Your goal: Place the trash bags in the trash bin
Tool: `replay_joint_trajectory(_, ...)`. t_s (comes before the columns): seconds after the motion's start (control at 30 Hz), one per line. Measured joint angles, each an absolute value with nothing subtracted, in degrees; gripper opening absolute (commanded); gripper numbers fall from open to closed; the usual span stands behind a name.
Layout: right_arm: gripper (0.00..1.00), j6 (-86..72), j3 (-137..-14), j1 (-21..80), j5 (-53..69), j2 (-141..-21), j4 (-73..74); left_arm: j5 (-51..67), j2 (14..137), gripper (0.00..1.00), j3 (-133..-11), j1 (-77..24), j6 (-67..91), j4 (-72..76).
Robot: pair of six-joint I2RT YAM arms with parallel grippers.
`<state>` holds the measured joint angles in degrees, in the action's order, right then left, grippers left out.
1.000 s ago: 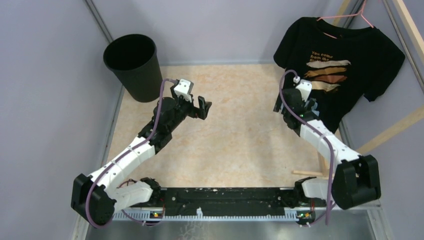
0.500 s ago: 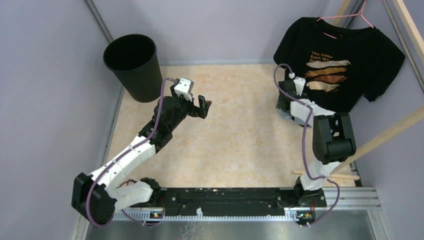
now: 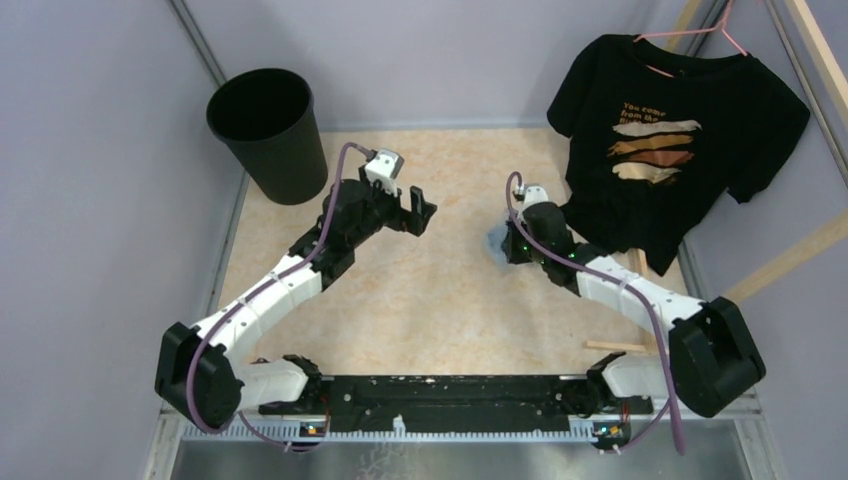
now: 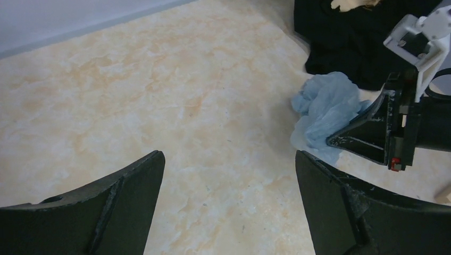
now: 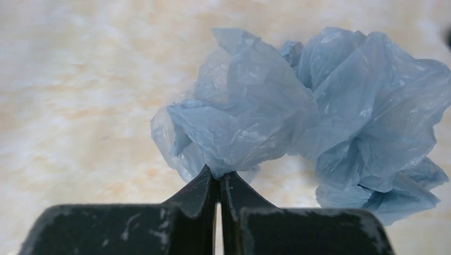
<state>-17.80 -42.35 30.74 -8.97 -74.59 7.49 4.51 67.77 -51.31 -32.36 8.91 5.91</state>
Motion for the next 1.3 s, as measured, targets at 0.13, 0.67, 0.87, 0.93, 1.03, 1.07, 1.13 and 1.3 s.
replay_joint_trajectory(0.13,0.0,-20.86,-39.68,30.94,5.48,-72.53,1.04,7.77,71.72,0.99,-53.56,-32.36,10.31,4.21)
replay_joint_trajectory(0.67,0.82,-21.19,-39.94,33.5,12.69,-65.43,10.35,11.2,79.68,0.99,-56.03,-33.23,16.49,0.23)
replay_joint_trajectory(0.87,0.87,-20.58,-42.13,27.07,6.7,-62.89,11.97,15.9,86.78,0.99,-59.07,-33.36,20.12,-3.75)
replay_joint_trajectory(0.93,0.86,-20.23,-42.17,24.49,5.69,-64.55,11.99,18.44,88.42,0.99,-59.44,-33.36,21.19,-4.56)
replay_joint_trajectory(1.03,0.77,-19.62,-42.98,23.27,4.69,-70.24,12.16,21.56,91.07,0.97,-60.58,-33.36,22.5,-5.26)
replay_joint_trajectory(1.07,0.74,-19.53,-43.16,23.24,4.89,-72.38,12.1,22.15,92.01,0.97,-61.1,-33.36,22.83,-5.69)
replay_joint_trajectory(1.13,0.67,-19.64,-43.16,23.24,6.15,-75.44,11.53,23.2,94.24,0.94,-62.57,-33.36,23.31,-7.16)
replay_joint_trajectory(1.3,0.31,-21.45,-43.16,23.11,10.22,-80.16,7.18,27.09,102.37,0.75,-67.72,-33.36,24.16,-11.25)
